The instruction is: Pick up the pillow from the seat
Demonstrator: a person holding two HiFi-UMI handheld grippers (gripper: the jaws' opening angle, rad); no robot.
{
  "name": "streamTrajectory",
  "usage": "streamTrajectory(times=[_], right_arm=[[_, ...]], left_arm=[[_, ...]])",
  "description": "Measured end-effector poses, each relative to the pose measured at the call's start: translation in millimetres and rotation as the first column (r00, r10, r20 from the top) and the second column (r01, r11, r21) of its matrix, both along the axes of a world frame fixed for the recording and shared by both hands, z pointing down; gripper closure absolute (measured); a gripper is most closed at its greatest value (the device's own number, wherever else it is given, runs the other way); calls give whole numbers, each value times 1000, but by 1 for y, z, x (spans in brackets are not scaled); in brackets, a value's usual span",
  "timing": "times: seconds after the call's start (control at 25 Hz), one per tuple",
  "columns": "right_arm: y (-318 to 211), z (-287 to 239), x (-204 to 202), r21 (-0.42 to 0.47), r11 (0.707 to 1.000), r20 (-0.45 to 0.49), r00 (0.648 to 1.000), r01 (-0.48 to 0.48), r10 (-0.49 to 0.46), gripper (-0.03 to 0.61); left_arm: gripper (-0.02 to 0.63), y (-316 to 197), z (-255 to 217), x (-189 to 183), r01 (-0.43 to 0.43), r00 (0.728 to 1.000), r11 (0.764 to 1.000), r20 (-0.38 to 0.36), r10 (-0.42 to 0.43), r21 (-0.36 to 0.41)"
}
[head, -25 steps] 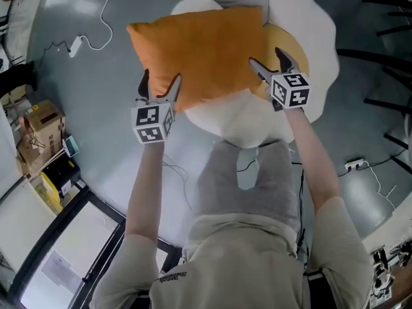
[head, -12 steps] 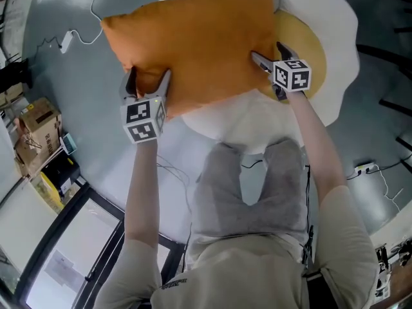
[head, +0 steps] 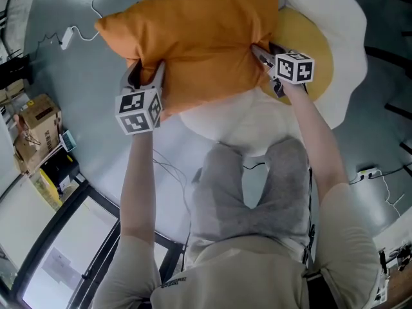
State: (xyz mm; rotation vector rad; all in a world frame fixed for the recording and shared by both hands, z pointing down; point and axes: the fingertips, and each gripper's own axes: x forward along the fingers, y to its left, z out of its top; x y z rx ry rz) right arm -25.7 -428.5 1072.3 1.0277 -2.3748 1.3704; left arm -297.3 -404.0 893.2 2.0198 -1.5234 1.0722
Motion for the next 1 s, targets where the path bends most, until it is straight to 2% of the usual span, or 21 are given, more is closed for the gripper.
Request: streamTrajectory(times=[0.08, 0.16, 0.32, 0.44, 0.6, 0.8, 1.0], right_arm=[[3, -9, 3, 53, 999, 11, 1000, 3, -4, 478], [9, -21, 11, 105, 994, 16, 1000, -3, 2, 531], [21, -66, 29, 194, 981, -45, 999, -3, 12, 549], [32, -111, 48, 252, 968, -103, 994, 5, 21, 551], [49, -192, 87, 323, 946, -141, 989, 7, 41, 551], [64, -323, 133, 455, 890, -187, 979, 10, 85, 551], [64, -474, 160, 603, 797, -230, 963, 28, 140, 549]], left_arm=[[449, 3, -5, 13, -1, 1000, 1000, -21, 1, -17], [507, 7, -12, 27, -5, 999, 1000, -38, 4, -21], [566, 15, -38, 41, -20, 997, 1000, -79, 20, 6], [578, 30, -62, 50, -13, 987, 1000, -159, 13, -2], [580, 55, -113, 79, -70, 977, 997, -201, 74, 27], [580, 71, -221, 118, -104, 956, 982, -257, 143, 158], [580, 78, -348, 141, -111, 938, 941, -280, 206, 320]])
